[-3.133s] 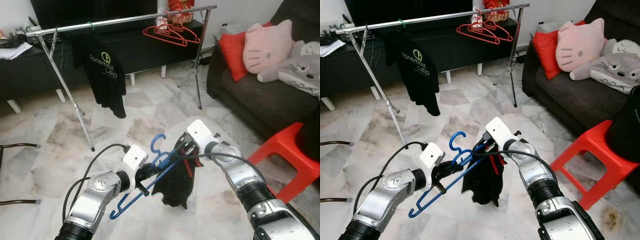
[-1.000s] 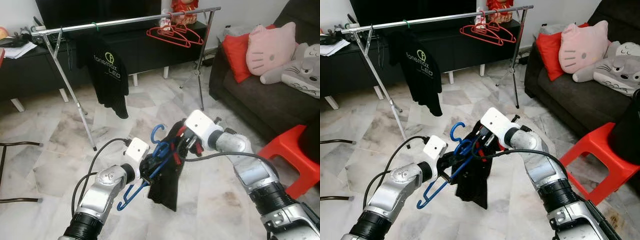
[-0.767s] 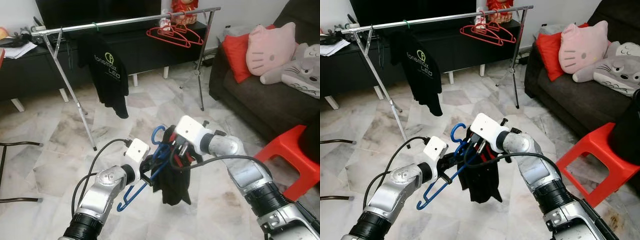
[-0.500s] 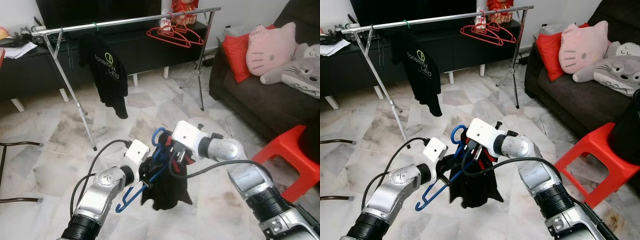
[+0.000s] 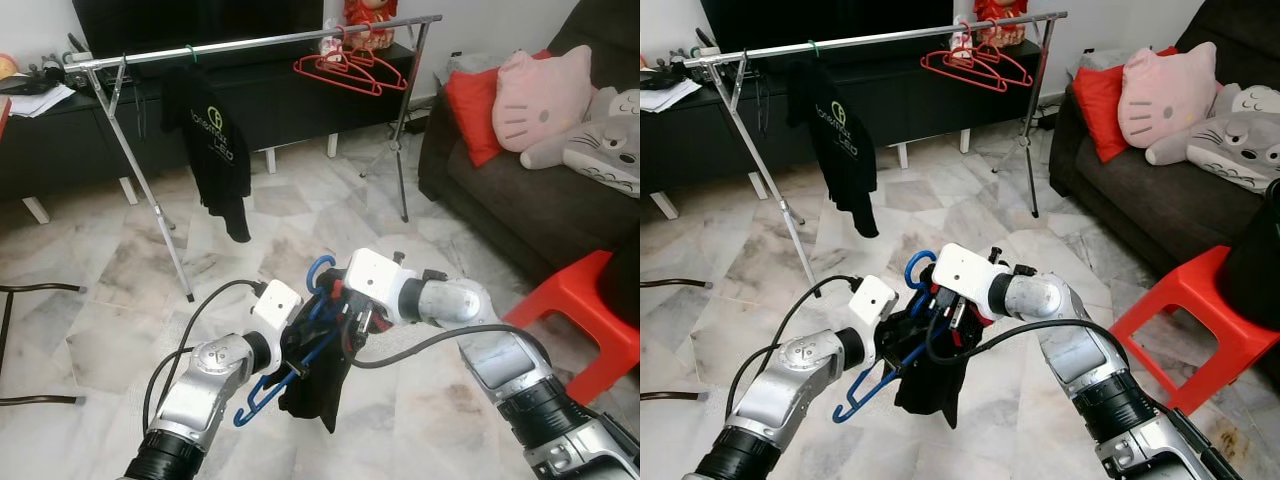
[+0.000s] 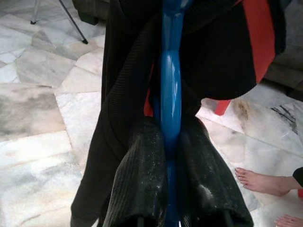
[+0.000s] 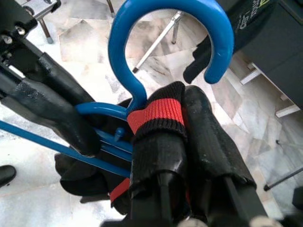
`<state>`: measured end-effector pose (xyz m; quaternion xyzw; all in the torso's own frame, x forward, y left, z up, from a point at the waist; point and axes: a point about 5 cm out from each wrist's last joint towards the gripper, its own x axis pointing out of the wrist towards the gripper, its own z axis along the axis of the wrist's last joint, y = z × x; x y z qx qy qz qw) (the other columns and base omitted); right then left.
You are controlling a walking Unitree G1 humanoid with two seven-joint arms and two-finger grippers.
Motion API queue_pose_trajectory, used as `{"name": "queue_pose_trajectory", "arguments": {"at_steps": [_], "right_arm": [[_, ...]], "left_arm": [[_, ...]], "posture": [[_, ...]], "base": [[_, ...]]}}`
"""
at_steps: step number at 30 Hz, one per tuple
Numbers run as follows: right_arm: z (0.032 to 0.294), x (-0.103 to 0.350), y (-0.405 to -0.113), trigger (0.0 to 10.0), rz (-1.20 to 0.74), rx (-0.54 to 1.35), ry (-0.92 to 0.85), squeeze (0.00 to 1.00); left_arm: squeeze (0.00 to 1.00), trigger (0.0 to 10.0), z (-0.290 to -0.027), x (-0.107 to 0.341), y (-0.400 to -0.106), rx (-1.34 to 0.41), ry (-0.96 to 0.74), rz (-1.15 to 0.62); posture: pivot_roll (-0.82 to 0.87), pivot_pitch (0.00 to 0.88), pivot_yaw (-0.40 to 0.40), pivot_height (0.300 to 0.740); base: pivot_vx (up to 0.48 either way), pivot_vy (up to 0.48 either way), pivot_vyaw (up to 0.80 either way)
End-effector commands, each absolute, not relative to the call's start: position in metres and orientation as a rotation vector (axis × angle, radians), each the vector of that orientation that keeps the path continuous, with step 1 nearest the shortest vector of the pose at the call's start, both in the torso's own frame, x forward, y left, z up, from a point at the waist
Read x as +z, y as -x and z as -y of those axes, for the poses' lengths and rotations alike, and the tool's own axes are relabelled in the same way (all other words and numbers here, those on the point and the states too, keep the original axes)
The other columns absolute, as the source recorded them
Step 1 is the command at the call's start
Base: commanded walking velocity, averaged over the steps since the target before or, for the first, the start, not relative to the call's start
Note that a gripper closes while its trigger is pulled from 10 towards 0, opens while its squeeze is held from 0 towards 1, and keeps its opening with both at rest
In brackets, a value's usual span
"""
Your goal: Hang hanger
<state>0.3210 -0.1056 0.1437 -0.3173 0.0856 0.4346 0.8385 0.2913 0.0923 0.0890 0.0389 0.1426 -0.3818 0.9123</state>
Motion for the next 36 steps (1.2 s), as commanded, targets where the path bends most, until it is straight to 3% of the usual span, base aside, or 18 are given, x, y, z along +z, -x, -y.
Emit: {"name": "queue_pose_trajectory", "arguments": {"at_steps": [1, 6, 11, 17, 21, 26, 31, 36], "right_arm": [[0.111, 0.151, -0.327, 10.0, -0.17, 0.857, 0.644, 0.0], [0.138, 0.148, -0.343, 10.0, -0.234, 0.633, 0.639, 0.0], [0.158, 0.143, -0.353, 10.0, -0.284, 0.448, 0.596, 0.0], [0.161, 0.135, -0.356, 10.0, -0.304, 0.399, 0.586, 0.0], [0.163, 0.129, -0.358, 10.0, -0.323, 0.376, 0.581, 0.0], [0.167, 0.122, -0.358, 10.0, -0.352, 0.355, 0.593, 0.0], [0.167, 0.119, -0.36, 10.0, -0.358, 0.35, 0.596, 0.0], [0.17, 0.114, -0.36, 10.0, -0.374, 0.341, 0.611, 0.0]], "left_arm": [[0.0, 10.0, -0.092, 0.099, -0.295, -0.762, -0.063, -0.238], [0.0, 10.0, -0.096, 0.098, -0.297, -0.707, -0.091, -0.243], [0.0, 10.0, -0.118, 0.096, -0.315, -0.387, -0.111, -0.297], [0.0, 10.0, -0.106, 0.103, -0.303, -0.601, -0.184, -0.307], [0.0, 10.0, -0.113, 0.1, -0.298, -0.634, -0.319, -0.356], [0.0, 10.0, -0.114, 0.101, -0.282, -0.795, -0.4, -0.402], [0.0, 10.0, -0.126, 0.098, -0.281, -0.741, -0.638, -0.441], [0.0, 10.0, -0.133, 0.099, -0.276, -0.757, -0.73, -0.474]], "posture": [[-0.08, 0.0, -0.047, 0.74], [-0.08, 0.0, -0.047, 0.74], [-0.08, 0.0, -0.047, 0.74], [-0.07, 0.0, -0.049, 0.74], [-0.06, 0.0, -0.048, 0.74], [-0.06, 0.0, -0.051, 0.74], [-0.05, 0.0, -0.052, 0.74], [-0.05, 0.0, -0.054, 0.74]], "base": [[0.0, 0.0, 0.0], [0.0, 0.0, 0.0], [0.0, 0.0, 0.0], [0.0, 0.0, 0.0], [0.0, 0.0, 0.0], [0.0, 0.0, 0.0], [0.0, 0.0, 0.0], [0.0, 0.0, 0.0]]}}
